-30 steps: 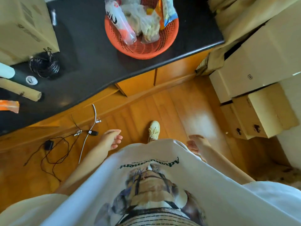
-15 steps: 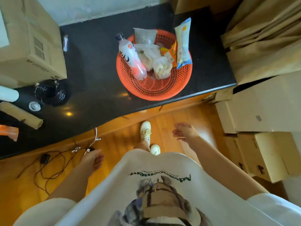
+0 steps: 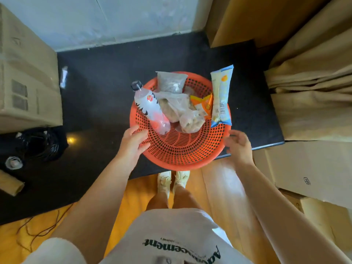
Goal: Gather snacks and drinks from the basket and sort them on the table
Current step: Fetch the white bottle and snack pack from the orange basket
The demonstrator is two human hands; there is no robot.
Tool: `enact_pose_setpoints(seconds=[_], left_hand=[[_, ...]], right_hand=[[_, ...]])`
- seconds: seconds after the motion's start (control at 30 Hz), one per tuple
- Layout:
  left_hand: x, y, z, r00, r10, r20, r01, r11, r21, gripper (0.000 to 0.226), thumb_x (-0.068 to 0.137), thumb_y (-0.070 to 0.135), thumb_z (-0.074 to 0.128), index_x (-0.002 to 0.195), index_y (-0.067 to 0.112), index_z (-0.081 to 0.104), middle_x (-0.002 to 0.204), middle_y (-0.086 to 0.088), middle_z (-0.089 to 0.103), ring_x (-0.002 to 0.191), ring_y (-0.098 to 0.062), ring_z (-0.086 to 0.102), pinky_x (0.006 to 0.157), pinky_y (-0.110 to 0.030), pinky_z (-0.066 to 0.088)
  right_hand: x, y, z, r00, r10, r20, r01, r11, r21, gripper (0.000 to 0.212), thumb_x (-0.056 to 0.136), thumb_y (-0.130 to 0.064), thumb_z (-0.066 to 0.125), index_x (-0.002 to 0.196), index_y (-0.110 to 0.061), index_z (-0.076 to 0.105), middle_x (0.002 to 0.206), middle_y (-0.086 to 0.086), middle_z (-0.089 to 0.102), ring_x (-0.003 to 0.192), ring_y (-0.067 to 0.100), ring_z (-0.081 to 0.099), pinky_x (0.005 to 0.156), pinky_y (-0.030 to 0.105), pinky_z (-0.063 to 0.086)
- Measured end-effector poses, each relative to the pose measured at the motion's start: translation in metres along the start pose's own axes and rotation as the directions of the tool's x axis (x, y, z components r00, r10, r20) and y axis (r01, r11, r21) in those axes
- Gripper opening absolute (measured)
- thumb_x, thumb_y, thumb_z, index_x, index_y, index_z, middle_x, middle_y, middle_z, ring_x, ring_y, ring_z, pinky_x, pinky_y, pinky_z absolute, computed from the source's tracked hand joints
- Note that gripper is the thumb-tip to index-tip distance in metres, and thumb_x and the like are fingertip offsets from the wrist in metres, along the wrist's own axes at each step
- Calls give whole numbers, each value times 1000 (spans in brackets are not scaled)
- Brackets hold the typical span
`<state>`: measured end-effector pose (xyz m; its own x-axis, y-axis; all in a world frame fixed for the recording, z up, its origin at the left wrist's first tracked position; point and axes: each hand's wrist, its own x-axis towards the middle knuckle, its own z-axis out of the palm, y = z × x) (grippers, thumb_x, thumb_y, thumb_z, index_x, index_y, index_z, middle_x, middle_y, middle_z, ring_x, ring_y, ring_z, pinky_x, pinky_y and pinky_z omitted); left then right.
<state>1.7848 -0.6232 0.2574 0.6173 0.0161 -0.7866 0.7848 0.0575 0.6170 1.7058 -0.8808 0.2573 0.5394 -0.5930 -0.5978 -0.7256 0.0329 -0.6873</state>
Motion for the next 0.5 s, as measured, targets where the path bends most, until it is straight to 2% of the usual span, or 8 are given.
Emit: enact_pose_setpoints(seconds=[0.1, 0.17, 0.23, 0.33, 0.5], left_hand=[[32, 11, 35, 1000, -15, -24, 17, 994, 108, 57, 90, 3, 54, 143, 9, 33, 143, -7, 41, 129, -23, 44, 101, -35, 39], [54, 14, 51, 995, -40, -94, 46, 997, 62, 60, 88, 9, 59, 142, 12, 34, 142, -5, 42, 123, -21, 46, 104, -37, 39], [72, 16, 61, 980, -90, -175, 87, 996, -23, 70, 83, 15, 66, 143, 17, 30, 142, -2, 42, 126, -22, 45, 109, -39, 36], [94, 15, 66, 951, -120, -285, 110, 993, -50, 80, 78, 23, 72, 145, 17, 28, 145, -6, 42, 131, -26, 42, 112, -43, 33], [106, 8, 69, 947, -44, -317, 61, 997, 42, 75, 74, 24, 76, 139, 17, 39, 134, -6, 54, 122, -26, 52, 106, -44, 40]], right_hand=[[50, -36, 16, 982, -153, -109, 133, 976, -172, 44, 80, -23, 64, 121, -14, 50, 106, 3, 55, 91, 16, 53, 73, 27, 42], [78, -52, 27, 969, -217, -118, 172, 936, -307, 57, 78, -30, 67, 127, -13, 45, 118, 7, 51, 102, 20, 52, 87, 34, 44], [98, -61, 34, 973, -210, -97, 152, 897, -416, 66, 75, -40, 68, 130, -14, 42, 127, 8, 48, 113, 23, 50, 96, 43, 44], [114, -67, 40, 986, -164, -35, 130, 876, -465, 70, 72, -44, 70, 130, -13, 44, 127, 8, 47, 117, 25, 49, 94, 45, 47], [120, -65, 39, 986, -167, -16, 141, 875, -463, 68, 71, -44, 72, 126, -14, 48, 123, 7, 48, 114, 24, 51, 90, 44, 50]])
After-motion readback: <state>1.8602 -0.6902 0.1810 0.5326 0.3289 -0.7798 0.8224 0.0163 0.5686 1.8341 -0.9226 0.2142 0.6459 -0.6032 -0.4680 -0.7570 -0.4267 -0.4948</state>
